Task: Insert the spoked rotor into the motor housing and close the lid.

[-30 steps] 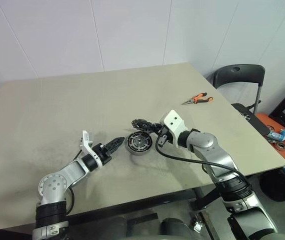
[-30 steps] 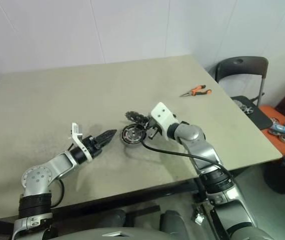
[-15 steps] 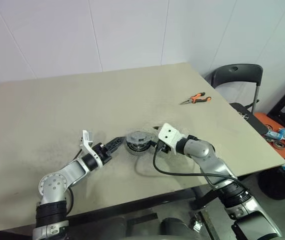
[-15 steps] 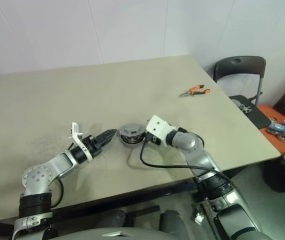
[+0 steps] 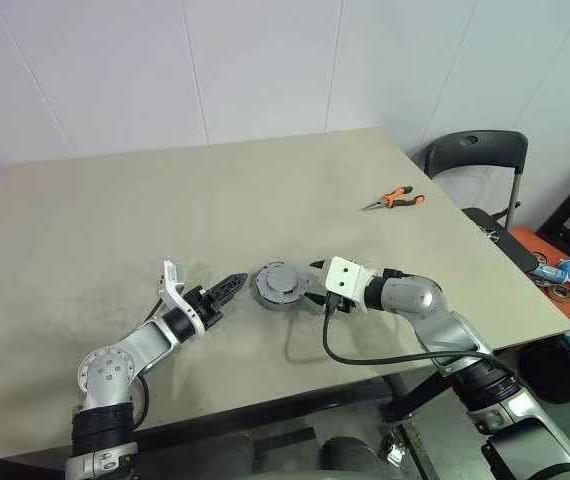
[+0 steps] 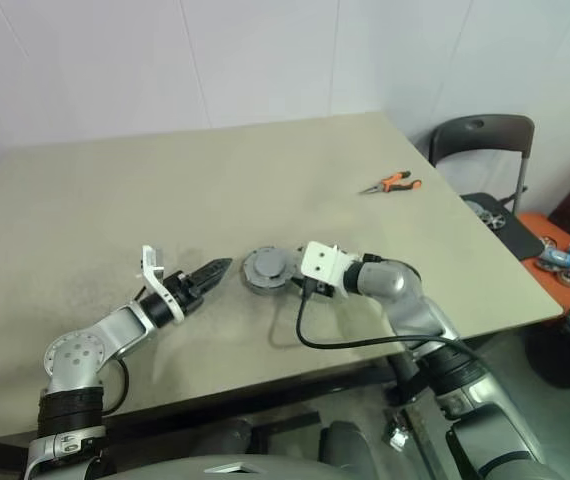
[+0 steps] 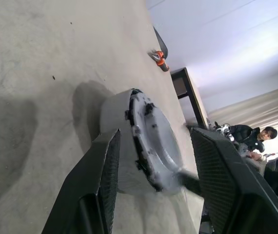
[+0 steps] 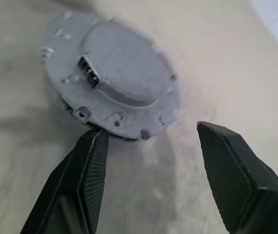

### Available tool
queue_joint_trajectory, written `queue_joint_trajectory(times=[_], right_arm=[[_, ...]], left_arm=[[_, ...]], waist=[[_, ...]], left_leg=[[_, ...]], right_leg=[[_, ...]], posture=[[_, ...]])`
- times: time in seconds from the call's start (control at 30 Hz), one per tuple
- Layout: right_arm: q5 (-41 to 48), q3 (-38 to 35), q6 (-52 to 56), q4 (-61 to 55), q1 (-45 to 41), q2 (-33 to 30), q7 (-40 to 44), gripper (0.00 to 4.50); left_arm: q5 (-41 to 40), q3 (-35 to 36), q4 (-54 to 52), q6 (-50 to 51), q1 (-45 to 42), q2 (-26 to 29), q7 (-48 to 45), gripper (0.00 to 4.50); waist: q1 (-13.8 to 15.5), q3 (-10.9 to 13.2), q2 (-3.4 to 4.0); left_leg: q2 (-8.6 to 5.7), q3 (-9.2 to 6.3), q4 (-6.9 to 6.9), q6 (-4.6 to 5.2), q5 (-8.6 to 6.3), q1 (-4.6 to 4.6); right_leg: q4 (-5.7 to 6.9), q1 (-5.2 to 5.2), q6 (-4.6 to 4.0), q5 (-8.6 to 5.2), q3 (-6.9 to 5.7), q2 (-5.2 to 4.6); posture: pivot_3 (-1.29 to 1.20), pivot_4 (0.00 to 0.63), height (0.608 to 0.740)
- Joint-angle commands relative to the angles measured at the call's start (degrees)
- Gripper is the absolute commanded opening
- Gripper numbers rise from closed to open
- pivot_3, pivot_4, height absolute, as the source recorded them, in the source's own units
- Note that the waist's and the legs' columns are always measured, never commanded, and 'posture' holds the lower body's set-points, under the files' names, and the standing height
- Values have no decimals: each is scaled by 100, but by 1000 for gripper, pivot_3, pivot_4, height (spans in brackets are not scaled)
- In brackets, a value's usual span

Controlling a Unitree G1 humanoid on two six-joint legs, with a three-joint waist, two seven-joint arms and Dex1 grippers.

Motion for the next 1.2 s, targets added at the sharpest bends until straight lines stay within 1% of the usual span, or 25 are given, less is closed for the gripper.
queue_joint_trajectory(times=[0.03, 0.13, 0.17, 0.23, 0.33, 0.4, 0.43, 0.53, 0.67, 0.73, 1.0, 1.2], right_arm=[[84, 56, -26, 54, -11, -123, 437, 3022], [625, -110, 734, -104, -60, -167, 1039, 3022], [788, -224, 947, -97, -132, -96, 1073, 3022], [991, -528, 1194, 100, -416, 180, 792, 3022], [1322, -1004, 1261, 352, -823, 565, 446, 3629], [1436, -1095, 1326, 312, -922, 675, 419, 4229], [1482, -1113, 1410, 244, -946, 737, 373, 4459], [1445, -1020, 1673, 70, -931, 841, 209, 4459], [1329, -703, 1817, -127, -675, 969, 104, 4459], [1205, -567, 1704, -136, -611, 1045, -32, 4459], [937, -461, 1422, 358, -756, 1409, -531, 4459], [882, -452, 1402, 841, -771, 1564, -602, 4459]], left_arm=[[-31, 53, -107, -92, -111, -13, -36, 2436], [-39, 69, -144, -104, -70, -20, -27, 2436], [-42, 76, -154, -106, -58, -20, -26, 2436], [-54, 92, -173, -108, -29, -9, -29, 2436], [-67, 109, -188, -125, -4, 8, -27, 2436], [-83, 124, -204, -128, 6, 20, -22, 2436], [-94, 135, -214, -128, 5, 28, -15, 2436], [-110, 163, -220, -132, -9, 52, -5, 2436], [-110, 190, -188, -122, -52, 87, -5, 2436], [-114, 194, -175, -110, -67, 112, -12, 2436], [-167, 160, -213, -35, -70, 132, 58, 2436], [-270, 143, -391, -18, 26, 67, 221, 2436]], waist=[[-7, 1, 1], [-5, 2, -2], [-5, 2, -3], [-6, 3, -3], [-22, 4, -2], [-14, 3, -3], [3, 2, -5], [18, 1, -6], [16, 1, -6], [-9, 2, -4], [-24, 2, -4], [-28, 2, -3]], left_leg=[[0, 0, 0, 0, 0, 2], [0, 0, 0, 0, -1, 23], [0, 0, -1, 0, -1, 31], [2, -2, 0, 0, -1, 36], [2, -2, -1, -1, -1, 42], [3, -4, -2, -2, -2, 48], [3, -4, -5, -2, -2, 50], [2, -4, -16, -2, -3, 49], [1, -4, -19, -3, -3, 41], [1, -4, -20, -3, -4, 41], [1, -3, -20, -4, -4, 42], [1, -3, -22, -4, -4, 43]], right_leg=[[0, 2, 0, 0, 0, 0], [-3, 22, 1, 0, 0, -1], [-4, 30, 1, -1, -1, -1], [-3, 33, 1, -1, -1, -2], [1, 30, 1, 1, 0, -3], [2, 32, 2, 2, -2, -3], [1, 32, 2, 2, -2, -3], [-5, 27, 2, 2, -1, -7], [-5, 18, 1, 2, 0, -12], [-4, 18, 1, 2, 0, -12], [-4, 7, 1, 2, 0, -11], [-4, 8, 1, 2, 0, -11]], posture=[[0, 0, 740], [0, 0, 740], [0, 0, 740], [0, 0, 740], [0, 0, 740], [0, 0, 740], [0, 0, 740], [0, 0, 740], [0, 0, 740], [0, 0, 740], [0, 0, 740], [0, 0, 740]])
